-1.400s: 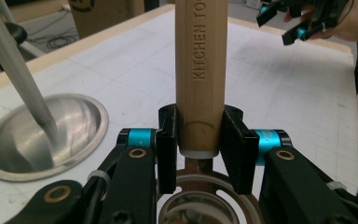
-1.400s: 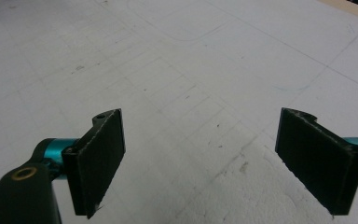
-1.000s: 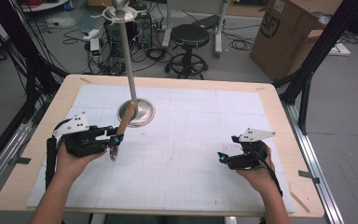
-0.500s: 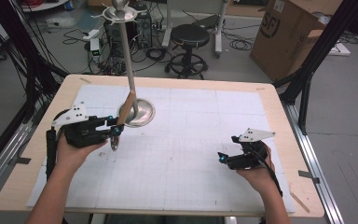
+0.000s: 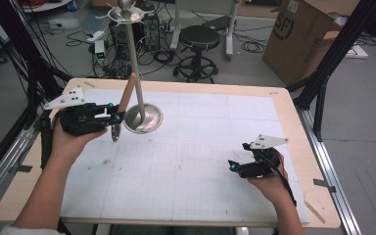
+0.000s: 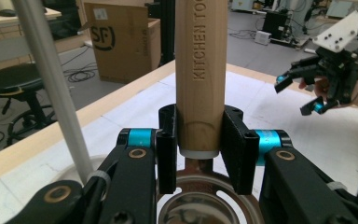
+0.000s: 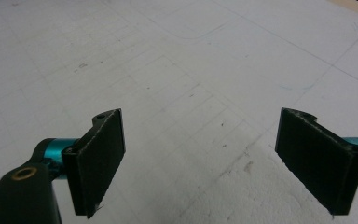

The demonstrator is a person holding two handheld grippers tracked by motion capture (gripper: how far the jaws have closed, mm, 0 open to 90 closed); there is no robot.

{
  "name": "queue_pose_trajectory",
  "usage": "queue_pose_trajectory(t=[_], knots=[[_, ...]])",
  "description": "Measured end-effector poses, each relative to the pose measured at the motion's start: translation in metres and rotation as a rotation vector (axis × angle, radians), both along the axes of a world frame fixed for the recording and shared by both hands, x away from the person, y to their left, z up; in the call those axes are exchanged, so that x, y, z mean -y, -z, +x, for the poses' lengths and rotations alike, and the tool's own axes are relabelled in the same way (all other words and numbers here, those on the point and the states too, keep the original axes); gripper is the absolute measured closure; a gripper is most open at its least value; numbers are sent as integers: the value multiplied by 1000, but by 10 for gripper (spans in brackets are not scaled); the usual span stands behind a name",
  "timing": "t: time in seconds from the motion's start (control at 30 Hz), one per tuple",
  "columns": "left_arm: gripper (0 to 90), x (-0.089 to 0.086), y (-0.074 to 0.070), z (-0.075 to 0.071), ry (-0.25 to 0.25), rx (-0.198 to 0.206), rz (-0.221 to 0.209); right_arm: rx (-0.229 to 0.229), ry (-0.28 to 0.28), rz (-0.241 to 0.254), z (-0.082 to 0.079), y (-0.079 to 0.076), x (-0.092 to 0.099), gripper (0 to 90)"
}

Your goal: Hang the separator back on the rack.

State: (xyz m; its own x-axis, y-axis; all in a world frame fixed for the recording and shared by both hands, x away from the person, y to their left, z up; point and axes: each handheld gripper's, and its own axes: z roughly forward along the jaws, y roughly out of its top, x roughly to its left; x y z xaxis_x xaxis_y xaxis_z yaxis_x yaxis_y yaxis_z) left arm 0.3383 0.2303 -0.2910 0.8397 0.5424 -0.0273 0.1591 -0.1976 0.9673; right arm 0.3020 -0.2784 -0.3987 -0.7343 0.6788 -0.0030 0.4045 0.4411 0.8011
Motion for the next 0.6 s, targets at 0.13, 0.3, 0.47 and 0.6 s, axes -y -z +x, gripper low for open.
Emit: queue_pose_trajectory(t=[0.13,0.3,0.47,0.6], knots=[[691,-2,-11,4,1,14,-2,4,3,10,0,-1,2,147],[691,-6,-25,10,14,26,3,5,-1,7,-1,-1,1,146],[691,-10,-40,14,9,47,19,-6,-8,-1,0,1,-2,147],[690,-14,-51,19,9,56,16,-1,-3,10,0,0,1,147]])
